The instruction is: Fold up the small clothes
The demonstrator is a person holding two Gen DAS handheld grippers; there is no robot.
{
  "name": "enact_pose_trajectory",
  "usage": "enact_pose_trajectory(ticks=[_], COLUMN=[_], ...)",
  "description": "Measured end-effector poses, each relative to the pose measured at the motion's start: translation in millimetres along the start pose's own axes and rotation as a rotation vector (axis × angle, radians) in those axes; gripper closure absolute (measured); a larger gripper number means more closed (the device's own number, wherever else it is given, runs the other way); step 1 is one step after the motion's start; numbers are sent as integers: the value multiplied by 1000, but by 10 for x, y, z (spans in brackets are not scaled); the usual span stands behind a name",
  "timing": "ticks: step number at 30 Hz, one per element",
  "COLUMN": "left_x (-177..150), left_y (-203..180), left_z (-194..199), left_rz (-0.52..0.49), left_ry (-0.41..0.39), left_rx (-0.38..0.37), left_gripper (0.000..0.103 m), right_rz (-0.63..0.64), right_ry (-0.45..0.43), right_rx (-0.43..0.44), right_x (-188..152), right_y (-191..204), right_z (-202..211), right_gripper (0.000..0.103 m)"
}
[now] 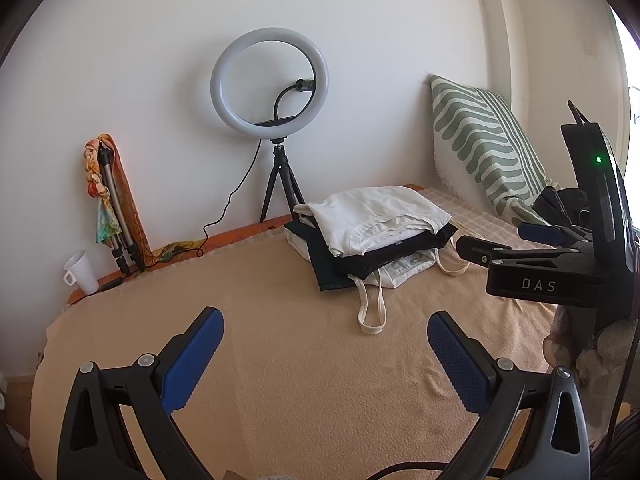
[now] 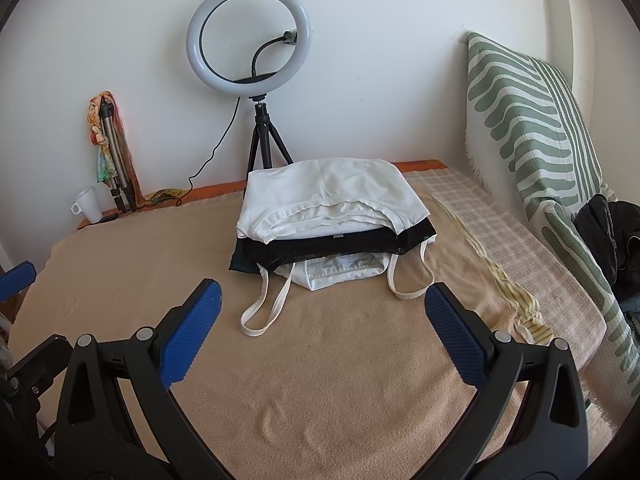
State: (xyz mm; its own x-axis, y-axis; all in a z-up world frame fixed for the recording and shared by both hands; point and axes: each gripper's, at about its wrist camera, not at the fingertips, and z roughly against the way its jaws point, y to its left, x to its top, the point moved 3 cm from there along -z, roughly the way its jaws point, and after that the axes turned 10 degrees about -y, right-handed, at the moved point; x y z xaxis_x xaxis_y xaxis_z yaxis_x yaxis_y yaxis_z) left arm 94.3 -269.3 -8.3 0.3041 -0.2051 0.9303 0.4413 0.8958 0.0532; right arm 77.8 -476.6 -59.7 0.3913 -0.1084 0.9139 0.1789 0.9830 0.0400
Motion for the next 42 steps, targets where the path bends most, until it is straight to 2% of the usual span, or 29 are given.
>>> enact_pose_trajectory(ticks=[42], left_x=[-40], left_y=[11], left_z=[-58], left_rz=[3], left_ry=[18], left_rx=[4], left_gripper=[0], right_rz=[-18], right_ry=[15], right_rx=[11], right_x=[-64], right_y=[3], right_z=[-21], right_gripper=[0])
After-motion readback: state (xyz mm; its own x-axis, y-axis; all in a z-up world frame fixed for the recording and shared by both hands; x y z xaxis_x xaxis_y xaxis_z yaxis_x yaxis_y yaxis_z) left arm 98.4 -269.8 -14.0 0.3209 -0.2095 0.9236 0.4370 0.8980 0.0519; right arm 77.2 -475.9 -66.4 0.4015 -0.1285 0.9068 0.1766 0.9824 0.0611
